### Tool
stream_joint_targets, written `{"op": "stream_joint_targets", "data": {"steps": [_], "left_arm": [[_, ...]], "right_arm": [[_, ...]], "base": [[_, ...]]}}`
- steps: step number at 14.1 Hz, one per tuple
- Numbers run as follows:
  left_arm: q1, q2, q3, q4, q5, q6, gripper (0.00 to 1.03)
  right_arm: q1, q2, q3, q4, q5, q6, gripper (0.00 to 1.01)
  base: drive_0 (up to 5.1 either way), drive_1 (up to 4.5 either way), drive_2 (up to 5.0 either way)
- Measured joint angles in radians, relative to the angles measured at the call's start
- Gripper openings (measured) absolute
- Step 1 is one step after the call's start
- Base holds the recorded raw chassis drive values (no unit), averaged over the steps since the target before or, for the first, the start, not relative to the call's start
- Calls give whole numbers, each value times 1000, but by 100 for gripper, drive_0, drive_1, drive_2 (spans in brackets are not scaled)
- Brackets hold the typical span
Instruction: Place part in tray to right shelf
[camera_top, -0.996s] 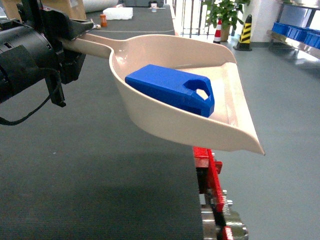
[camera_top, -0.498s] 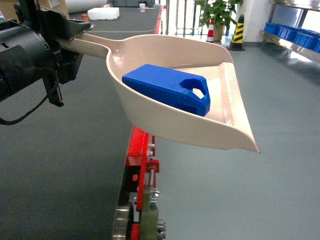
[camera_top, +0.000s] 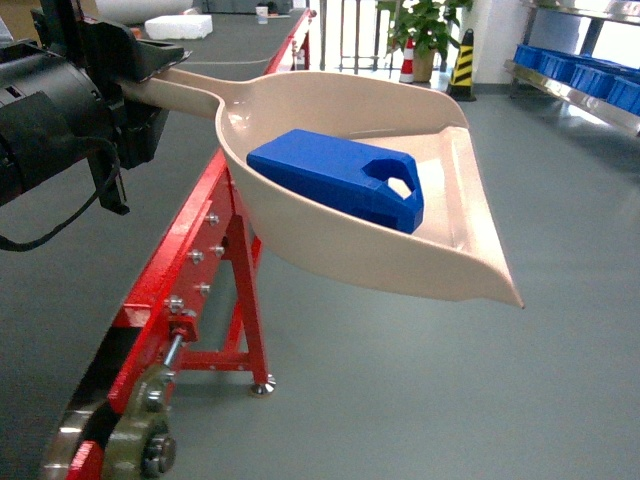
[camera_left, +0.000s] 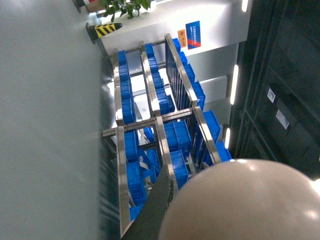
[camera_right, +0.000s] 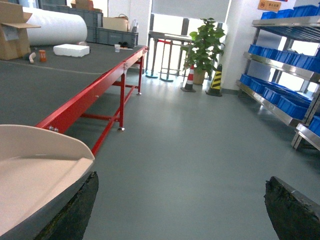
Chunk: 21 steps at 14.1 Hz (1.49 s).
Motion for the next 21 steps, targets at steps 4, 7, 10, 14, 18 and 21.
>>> {"op": "stream_joint_targets", "data": {"steps": [4,7,10,14,18,21], "left_arm": [[0,0,0,0,1,0,13],[0,-1,0,3,0,1,13],[0,-1,0,-2,-1,0,13],[-2,-1,0,0,2,1,13],[-2,-1,0,-2,1,2,13],[-2,-1,0,-5,2,1,13]], "right_arm": [[0,0,0,0,0,0,98],[0,0,0,0,0,0,98],[0,0,0,-4,0,0,98],[0,0,0,-3,0,0,98],[1,0,0,0,-1,0,98],[0,0,0,1,0,0,98]], "base": [[511,-226,-226],[511,-226,-226],[511,-226,-226],[511,-226,-226],[500,-239,-239],[308,-148,-148]]}}
